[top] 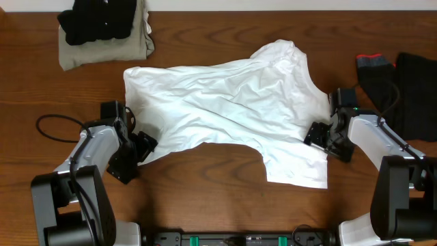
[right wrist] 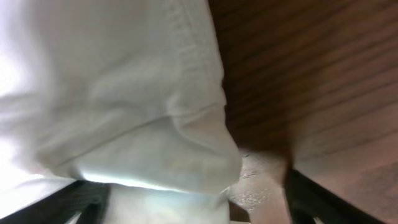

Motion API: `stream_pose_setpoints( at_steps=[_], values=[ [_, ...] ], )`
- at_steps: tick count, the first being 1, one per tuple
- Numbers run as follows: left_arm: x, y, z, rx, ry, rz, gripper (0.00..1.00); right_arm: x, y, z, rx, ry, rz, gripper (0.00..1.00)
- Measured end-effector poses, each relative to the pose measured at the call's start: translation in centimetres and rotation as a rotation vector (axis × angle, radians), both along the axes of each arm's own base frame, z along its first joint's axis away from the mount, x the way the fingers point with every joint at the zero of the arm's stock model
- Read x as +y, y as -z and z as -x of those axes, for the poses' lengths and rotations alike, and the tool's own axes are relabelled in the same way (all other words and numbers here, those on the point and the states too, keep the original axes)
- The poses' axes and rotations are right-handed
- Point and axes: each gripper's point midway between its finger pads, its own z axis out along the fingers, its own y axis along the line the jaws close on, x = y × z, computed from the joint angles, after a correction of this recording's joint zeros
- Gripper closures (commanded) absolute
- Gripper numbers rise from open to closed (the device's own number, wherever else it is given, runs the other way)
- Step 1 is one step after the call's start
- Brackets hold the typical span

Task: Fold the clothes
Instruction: 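Grasp the T-shirt's lower left and right corners with both grippers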

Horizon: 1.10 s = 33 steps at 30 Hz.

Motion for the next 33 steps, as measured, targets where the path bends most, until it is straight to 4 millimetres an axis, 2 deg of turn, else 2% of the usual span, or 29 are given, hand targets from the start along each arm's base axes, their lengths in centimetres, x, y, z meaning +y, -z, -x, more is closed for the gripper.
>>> stream_pose_setpoints(
  at_steps=[5, 10, 13, 14, 16, 17, 28, 33],
  values=[
    [0.2, 0.0, -0.3, -0.012, -0.001, -0.008, 0.50, -0.2, 0.1, 0.0, 0.003, 0.003, 0.008, 0.46],
    [0.2, 0.0, -0.7, -0.026, 0.002, -0.010, 0.72, -0.1, 0.1, 0.2, 0.008, 0.025, 0.003, 0.66],
    [0.2, 0.0, -0.9, -0.035, 0.005, -0.009, 0.79, 0.0, 0.1, 0.2, 0.012, 0.034, -0.002, 0.78],
    [0.2, 0.0, -1.0, -0.038, 0.005, -0.006, 0.81, 0.0, 0.1, 0.3, 0.013, 0.033, -0.004, 0.83],
    [0.1, 0.0, -1.1, -0.042, 0.001, -0.004, 0.93, 0.1, 0.1, 0.3, 0.016, 0.036, -0.008, 0.96],
    [0.1, 0.0, -1.2, -0.048, 0.003, -0.001, 0.94, 0.2, 0.1, 0.3, 0.016, 0.034, -0.014, 0.99],
    [-0.1, -0.1, -1.3, -0.052, 0.011, 0.008, 0.94, 1.1, -0.1, 0.1, 0.017, 0.032, -0.070, 0.99],
    [-0.1, -0.1, -1.3, -0.054, 0.030, 0.008, 0.94, 2.2, -0.9, -1.2, -0.021, -0.024, -0.134, 0.99]
  ],
)
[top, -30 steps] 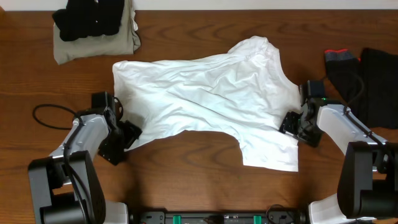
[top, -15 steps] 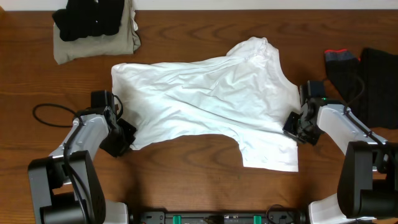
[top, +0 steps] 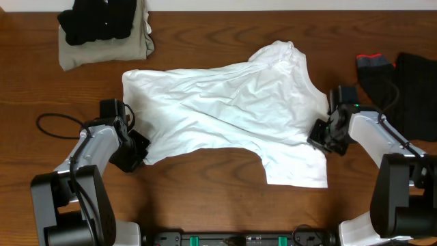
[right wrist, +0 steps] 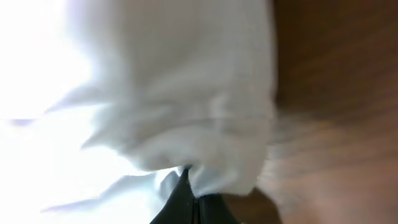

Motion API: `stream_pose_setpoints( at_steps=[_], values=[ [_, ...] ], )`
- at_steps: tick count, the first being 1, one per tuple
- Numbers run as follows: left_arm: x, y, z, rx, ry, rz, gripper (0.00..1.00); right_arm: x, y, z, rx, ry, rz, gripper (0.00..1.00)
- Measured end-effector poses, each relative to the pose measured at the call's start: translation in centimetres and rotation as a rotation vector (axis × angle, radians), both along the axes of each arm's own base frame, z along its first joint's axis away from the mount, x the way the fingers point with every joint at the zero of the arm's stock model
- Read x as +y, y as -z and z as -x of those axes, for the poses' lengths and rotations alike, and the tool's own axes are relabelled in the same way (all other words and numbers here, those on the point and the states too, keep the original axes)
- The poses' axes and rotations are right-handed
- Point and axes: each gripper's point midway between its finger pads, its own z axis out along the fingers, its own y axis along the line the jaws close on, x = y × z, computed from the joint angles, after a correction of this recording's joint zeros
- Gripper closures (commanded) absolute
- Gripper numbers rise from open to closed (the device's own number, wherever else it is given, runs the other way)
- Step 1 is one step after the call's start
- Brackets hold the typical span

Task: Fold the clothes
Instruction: 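Grasp the T-shirt's lower left and right corners with both grippers, then lift the T-shirt by its corners with both grippers, stretching it wide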

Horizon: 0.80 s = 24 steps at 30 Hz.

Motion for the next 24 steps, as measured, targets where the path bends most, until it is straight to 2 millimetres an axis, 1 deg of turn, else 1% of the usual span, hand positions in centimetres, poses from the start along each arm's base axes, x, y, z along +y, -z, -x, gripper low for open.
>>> stream_pose_setpoints(
  at_steps=[4, 8, 10, 13, 16, 20, 23, 24],
  values=[
    [0.0, 0.0, 0.0, -0.002, 0.021, 0.001, 0.94, 0.6, -0.8, -0.8, -0.025, -0.030, -0.035, 0.99],
    [-0.3, -0.4, 0.4, -0.007, 0.060, 0.015, 0.94, 0.9, -1.4, -0.6, -0.003, -0.040, -0.051, 0.99],
    [-0.5, -1.1, 0.5, -0.024, 0.075, 0.022, 0.94, 1.0, -1.8, -0.6, 0.001, -0.043, -0.055, 0.99],
    [-0.7, -2.8, 0.4, -0.078, 0.091, 0.021, 0.94, 1.1, -2.5, -0.6, -0.007, -0.045, -0.062, 0.99],
    [-0.8, -4.9, 0.5, -0.136, 0.100, 0.016, 0.94, 1.1, -4.0, -0.5, -0.043, -0.047, -0.064, 0.99],
    [-1.1, -7.4, 1.0, -0.214, 0.106, 0.008, 0.94, 1.2, -7.2, -0.5, -0.137, -0.049, -0.061, 0.99],
    [-1.2, -8.9, 1.3, -0.263, 0.108, 0.001, 0.94, 1.2, -9.3, -0.4, -0.205, -0.052, -0.061, 0.99],
    [-1.2, -9.3, 1.5, -0.275, 0.108, -0.002, 0.94, 1.2, -9.8, -0.4, -0.219, -0.052, -0.061, 0.99]
  ],
)
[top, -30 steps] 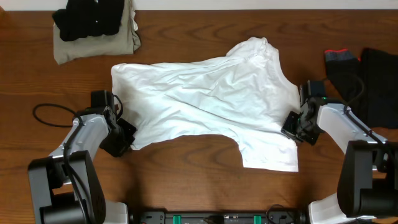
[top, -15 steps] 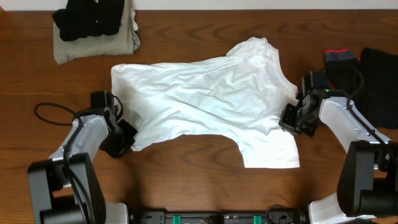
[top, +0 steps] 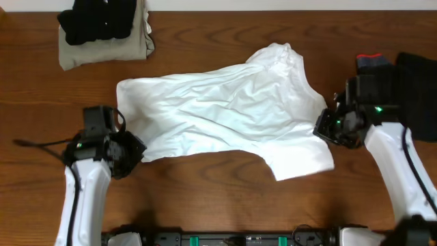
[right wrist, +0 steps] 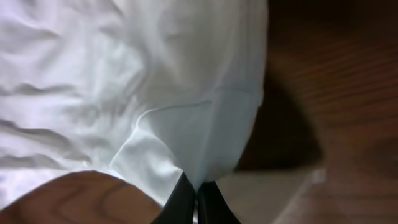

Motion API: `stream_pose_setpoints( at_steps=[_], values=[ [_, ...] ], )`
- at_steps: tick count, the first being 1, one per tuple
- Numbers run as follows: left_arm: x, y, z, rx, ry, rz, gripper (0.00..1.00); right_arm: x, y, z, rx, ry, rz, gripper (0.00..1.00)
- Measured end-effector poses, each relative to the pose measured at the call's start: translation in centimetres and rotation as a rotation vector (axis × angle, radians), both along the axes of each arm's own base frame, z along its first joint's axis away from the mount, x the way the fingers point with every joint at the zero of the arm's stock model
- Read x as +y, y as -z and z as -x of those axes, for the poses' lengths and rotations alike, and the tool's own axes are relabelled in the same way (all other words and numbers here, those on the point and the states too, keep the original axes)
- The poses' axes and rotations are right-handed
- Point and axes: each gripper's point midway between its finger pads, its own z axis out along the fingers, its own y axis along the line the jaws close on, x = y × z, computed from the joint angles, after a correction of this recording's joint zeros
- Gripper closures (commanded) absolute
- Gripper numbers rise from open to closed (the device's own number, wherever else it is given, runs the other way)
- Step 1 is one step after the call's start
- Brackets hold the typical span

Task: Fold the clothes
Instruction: 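Lift the T-shirt by its corners with both grippers, stretching it wide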

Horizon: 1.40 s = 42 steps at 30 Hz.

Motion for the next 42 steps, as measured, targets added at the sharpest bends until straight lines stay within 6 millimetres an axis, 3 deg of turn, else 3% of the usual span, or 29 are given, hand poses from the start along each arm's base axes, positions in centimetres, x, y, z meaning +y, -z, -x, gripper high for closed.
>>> stream_pose_setpoints(
  at_steps=[7, 10, 13, 18, 24, 32, 36, 42],
  values=[
    [-0.6, -3.2, 1.3, -0.107, 0.041, -0.006, 0.94, 0.0, -4.7, 0.2, -0.162, 0.028, -0.009, 0.99],
    [-0.9, -5.5, 1.6, -0.147, 0.066, -0.006, 0.94, 0.0, -7.5, 0.5, -0.222, 0.036, -0.013, 0.99],
    [-1.2, -9.3, 1.4, -0.222, 0.098, -0.019, 0.94, 0.0, -11.0, 0.7, -0.288, 0.039, -0.011, 0.99],
    [-2.2, -17.5, 1.0, -0.397, 0.166, -0.051, 0.94, -0.5, -18.0, 1.0, -0.416, 0.050, 0.013, 0.99],
    [-3.2, -26.6, 1.3, -0.630, 0.210, -0.084, 0.94, -0.9, -24.2, 1.6, -0.543, 0.062, 0.035, 0.99],
    [-2.9, -36.0, 3.5, -0.892, 0.205, -0.162, 0.94, -1.2, -32.3, 3.0, -0.748, 0.073, 0.051, 0.99],
    [-2.2, -38.5, 4.5, -0.964, 0.175, -0.213, 0.94, -1.9, -35.6, 4.2, -0.837, 0.098, 0.083, 0.99],
    [-1.8, -38.6, 4.4, -0.960, 0.159, -0.230, 0.93, -2.6, -37.0, 5.1, -0.875, 0.131, 0.119, 0.99]
  ],
)
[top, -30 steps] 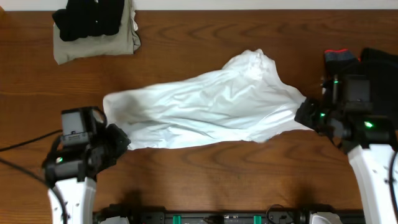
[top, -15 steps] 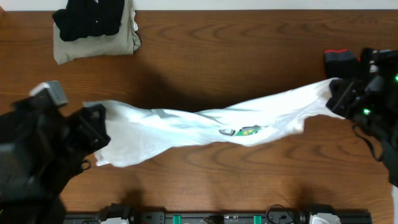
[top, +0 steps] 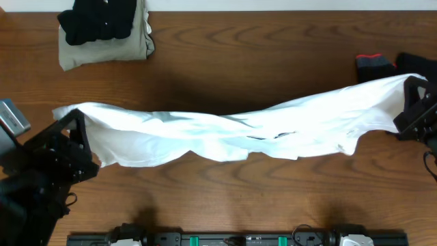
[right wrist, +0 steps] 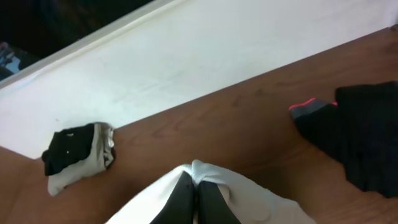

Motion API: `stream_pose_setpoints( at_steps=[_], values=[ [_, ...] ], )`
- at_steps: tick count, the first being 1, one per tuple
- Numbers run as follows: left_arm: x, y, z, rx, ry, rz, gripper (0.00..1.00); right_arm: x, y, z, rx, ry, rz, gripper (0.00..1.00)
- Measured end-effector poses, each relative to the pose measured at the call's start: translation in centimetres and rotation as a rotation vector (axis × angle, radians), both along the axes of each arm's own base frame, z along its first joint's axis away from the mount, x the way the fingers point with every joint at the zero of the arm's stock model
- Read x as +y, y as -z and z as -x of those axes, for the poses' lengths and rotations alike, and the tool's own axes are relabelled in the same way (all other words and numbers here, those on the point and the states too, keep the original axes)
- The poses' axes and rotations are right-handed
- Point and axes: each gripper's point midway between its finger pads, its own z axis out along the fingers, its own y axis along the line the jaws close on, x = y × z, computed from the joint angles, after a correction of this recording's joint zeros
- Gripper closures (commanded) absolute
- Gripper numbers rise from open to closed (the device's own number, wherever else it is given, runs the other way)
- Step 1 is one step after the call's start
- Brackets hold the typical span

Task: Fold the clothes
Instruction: 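Lift the T-shirt by its corners with both grippers, stretching it wide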

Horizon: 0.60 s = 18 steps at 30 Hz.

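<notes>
A white shirt [top: 232, 133] hangs stretched in the air between both arms, spanning the table from left to right, its middle sagging low. My left gripper [top: 74, 121] is shut on its left end. My right gripper [top: 407, 87] is shut on its right end; in the right wrist view the closed fingers [right wrist: 186, 202] pinch a bunched edge of the white shirt [right wrist: 208, 177].
A folded pile of black and beige clothes [top: 106, 31] lies at the far left; the same pile [right wrist: 78, 155] shows in the right wrist view. Dark clothes with a red trim [top: 389, 68] lie at the far right, just behind my right gripper.
Both arms have risen and moved far apart. The shirt, then lying crumpled on the table with its corners just raised, is now lifted and pulled out into a long band.
At first the shirt lay crumpled in the middle with both grippers at its lower corners, the right one open. Then the right fingers were shut on the cloth. Then both corners were slightly raised. Now the shirt hangs stretched between the two arms.
</notes>
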Motion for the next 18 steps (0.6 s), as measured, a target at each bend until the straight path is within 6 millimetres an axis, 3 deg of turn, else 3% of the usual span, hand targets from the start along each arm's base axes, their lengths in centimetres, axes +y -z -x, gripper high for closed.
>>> stream_pose_setpoints(
  at_steps=[8, 18],
  values=[
    [0.2, 0.0, -1.0, 0.004, -0.008, -0.003, 0.93, -1.4, -0.6, -0.7, -0.025, 0.080, 0.021, 0.99],
    [0.3, -0.9, -1.4, -0.029, -0.018, 0.020, 0.92, -1.8, -1.1, -1.0, -0.049, 0.105, 0.018, 0.98]
  ],
)
